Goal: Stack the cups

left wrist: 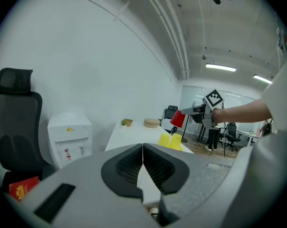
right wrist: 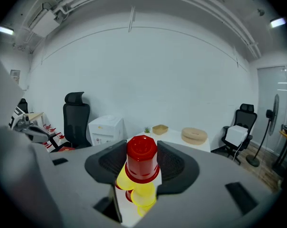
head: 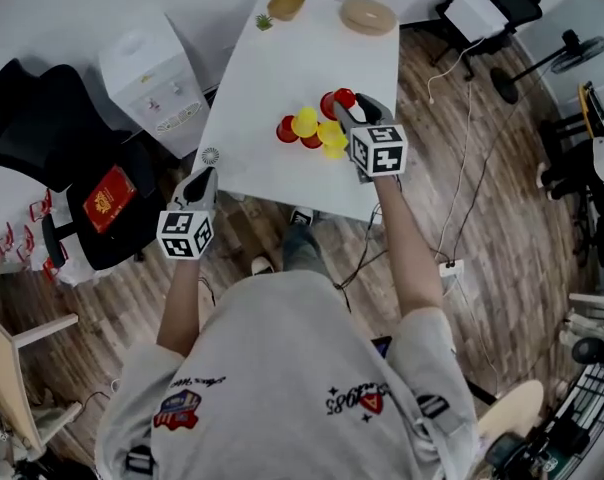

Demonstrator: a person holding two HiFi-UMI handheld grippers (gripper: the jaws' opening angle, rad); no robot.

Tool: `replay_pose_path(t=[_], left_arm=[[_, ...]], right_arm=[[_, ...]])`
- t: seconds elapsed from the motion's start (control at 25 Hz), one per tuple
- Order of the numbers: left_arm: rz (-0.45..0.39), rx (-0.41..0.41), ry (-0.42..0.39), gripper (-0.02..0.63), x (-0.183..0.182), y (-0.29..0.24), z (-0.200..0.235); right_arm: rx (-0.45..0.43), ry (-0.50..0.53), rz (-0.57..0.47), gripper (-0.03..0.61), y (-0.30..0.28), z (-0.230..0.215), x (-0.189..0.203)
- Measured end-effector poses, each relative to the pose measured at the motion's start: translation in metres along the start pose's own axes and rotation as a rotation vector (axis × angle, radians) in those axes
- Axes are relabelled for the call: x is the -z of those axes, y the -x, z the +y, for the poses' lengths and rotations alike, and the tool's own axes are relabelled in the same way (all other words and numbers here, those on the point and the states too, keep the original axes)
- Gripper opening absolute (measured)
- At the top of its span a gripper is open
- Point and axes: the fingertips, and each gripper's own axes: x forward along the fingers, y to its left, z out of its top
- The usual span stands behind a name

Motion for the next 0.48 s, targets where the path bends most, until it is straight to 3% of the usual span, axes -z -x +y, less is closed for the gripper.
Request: replay_pose_path(t=[0.24,0.48], left_arm=[[0.027,-0.091,0.084,0.006,0.028,0.039,0.029],[0.021,-0.135,0.087,0.006,0.028,0.052,0.047]], right_arm=[[0.009,-0.006,0.104,0.204,-0.017,0.015,0.039],[-0.007,-0.018,0.130,0.206,-0.035,0.019,0.042]])
